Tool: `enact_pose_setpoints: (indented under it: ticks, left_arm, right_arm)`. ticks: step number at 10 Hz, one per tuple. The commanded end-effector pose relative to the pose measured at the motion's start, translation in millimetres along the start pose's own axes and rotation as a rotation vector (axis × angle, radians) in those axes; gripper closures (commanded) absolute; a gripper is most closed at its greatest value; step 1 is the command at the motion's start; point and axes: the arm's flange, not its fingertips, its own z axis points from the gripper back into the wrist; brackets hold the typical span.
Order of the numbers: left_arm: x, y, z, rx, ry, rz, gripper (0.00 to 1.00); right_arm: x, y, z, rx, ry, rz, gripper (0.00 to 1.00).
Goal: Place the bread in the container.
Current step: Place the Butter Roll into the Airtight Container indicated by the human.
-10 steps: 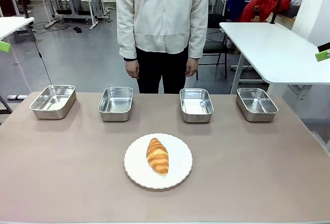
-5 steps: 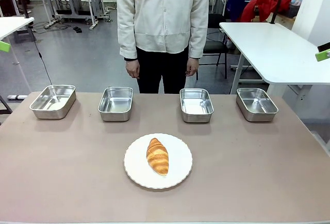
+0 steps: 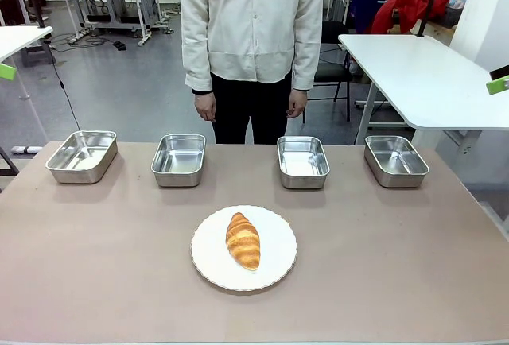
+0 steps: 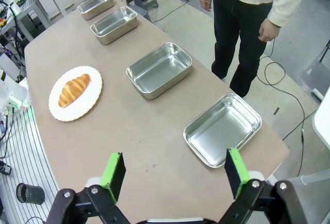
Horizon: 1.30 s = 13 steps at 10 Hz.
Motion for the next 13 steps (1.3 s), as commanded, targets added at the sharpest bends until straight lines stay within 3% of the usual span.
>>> enact_pose_setpoints:
  ticks: [1, 13]
  left_arm:
    - [0.9, -0.5, 1.3, -0.002, -0.006, -0.005, 0.00]
    - [0.9, -0.5, 1.3, -0.002, -0.006, -0.005, 0.00]
  right_arm:
    - [1.6, 0.2, -0.1, 0.000, -0.014, 0.006, 0.00]
    - [1.6, 0.2, -0.1, 0.000, -0.014, 0.006, 0.00]
